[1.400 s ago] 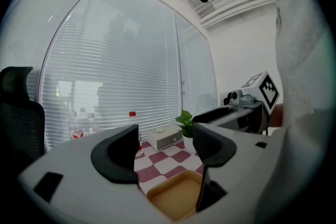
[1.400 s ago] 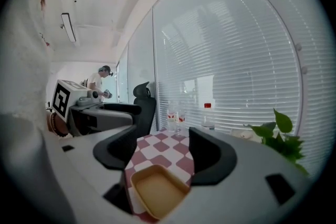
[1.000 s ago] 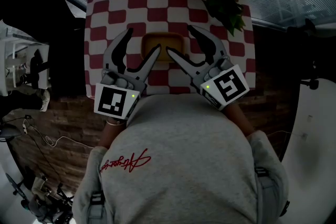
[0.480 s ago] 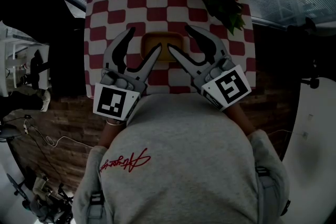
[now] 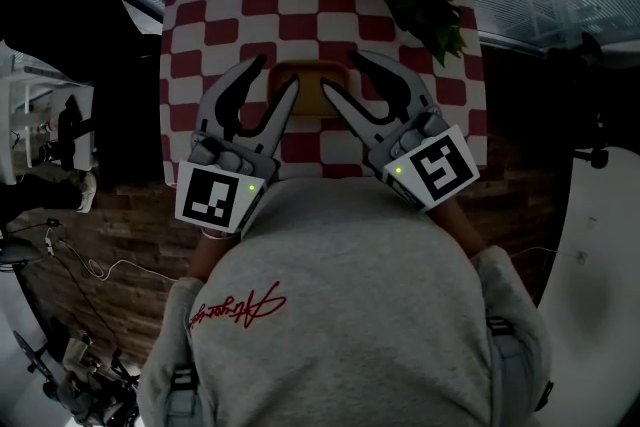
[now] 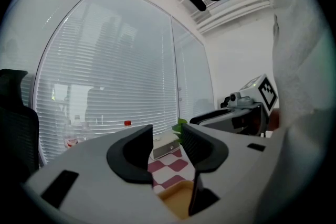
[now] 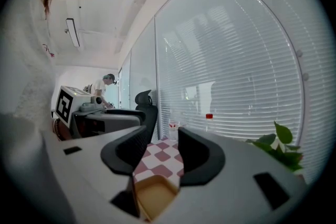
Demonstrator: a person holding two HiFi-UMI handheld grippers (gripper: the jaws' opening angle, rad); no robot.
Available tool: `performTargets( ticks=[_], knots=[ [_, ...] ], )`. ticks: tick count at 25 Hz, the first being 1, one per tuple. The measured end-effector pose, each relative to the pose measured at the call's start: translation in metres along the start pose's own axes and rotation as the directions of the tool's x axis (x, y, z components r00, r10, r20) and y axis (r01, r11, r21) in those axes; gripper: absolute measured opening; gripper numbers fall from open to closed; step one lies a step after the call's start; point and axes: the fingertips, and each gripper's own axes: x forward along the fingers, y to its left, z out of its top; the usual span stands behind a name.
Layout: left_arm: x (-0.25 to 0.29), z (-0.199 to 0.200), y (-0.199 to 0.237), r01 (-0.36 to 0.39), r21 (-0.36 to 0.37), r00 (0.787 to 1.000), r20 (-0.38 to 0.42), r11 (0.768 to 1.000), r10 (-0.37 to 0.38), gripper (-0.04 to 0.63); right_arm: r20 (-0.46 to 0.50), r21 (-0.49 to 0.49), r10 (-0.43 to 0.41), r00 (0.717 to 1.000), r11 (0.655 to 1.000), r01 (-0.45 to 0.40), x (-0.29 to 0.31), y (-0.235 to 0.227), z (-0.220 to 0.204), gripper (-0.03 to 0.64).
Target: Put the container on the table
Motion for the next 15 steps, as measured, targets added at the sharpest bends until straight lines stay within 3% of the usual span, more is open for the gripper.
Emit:
performTargets(
  ticks=[15],
  knots=[
    [0.0009,0.0037,-0.0026,0.01,-0.004,1.0,0.01,1.0,-0.01,0.094,0.017,0.0,-0.011,1.0,1.0,0.011,-0.0015,-0.0025,0.0056,0.1]
  ],
)
